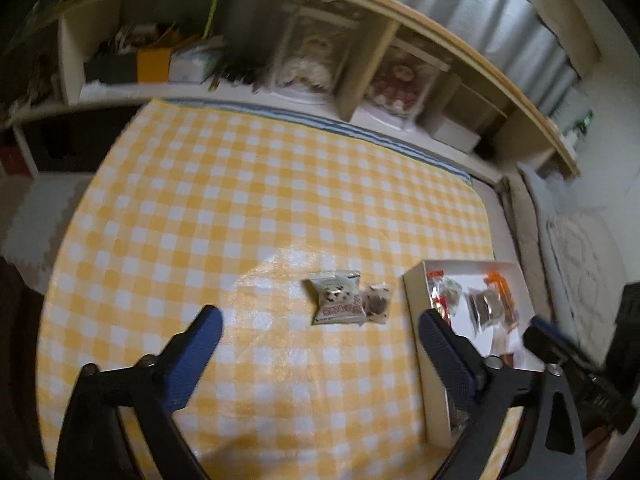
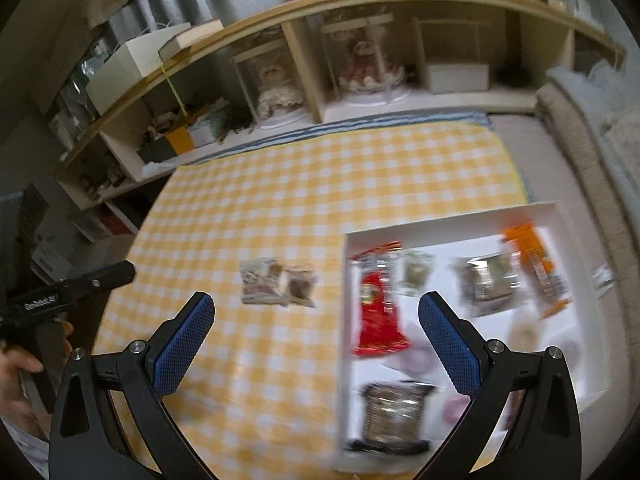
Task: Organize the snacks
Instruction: 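Withdraw both tools from the tray toward the last two pouches, then grasp the white cookie pouch with the left tool while the right grasps the clear cake pouch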
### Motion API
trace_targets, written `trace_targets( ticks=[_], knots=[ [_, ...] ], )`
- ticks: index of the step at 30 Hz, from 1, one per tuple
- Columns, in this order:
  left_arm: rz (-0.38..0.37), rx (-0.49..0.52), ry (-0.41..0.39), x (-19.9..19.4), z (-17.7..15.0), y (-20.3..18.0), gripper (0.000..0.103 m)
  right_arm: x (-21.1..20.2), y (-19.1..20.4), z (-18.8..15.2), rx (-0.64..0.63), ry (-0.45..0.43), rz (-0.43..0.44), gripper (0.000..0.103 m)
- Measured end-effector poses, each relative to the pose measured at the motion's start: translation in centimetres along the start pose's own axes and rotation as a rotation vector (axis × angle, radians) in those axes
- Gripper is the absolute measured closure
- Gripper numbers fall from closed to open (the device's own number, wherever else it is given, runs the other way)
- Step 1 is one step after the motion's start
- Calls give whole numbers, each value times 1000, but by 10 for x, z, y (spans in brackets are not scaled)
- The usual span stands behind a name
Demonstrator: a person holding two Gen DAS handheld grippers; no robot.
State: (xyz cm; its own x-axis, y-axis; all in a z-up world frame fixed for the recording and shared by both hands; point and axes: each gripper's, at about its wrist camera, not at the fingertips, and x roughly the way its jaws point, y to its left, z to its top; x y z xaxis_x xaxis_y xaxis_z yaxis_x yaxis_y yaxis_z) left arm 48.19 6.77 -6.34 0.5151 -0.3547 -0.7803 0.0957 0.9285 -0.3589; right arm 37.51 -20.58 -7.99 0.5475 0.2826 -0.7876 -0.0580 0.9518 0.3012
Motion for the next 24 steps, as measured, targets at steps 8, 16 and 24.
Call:
trace_targets(
  ticks=[8, 16, 24],
  knots=[
    [-66, -99, 45, 52, 15, 33, 37, 79, 6, 6, 166, 103, 113, 14],
    [-132, -157, 131, 120, 16, 47, 40, 151, 15, 2, 170, 211, 18, 51],
    [-164, -198, 156, 168, 21, 59, 40, 187, 31, -6, 20, 225, -112, 56]
  ],
)
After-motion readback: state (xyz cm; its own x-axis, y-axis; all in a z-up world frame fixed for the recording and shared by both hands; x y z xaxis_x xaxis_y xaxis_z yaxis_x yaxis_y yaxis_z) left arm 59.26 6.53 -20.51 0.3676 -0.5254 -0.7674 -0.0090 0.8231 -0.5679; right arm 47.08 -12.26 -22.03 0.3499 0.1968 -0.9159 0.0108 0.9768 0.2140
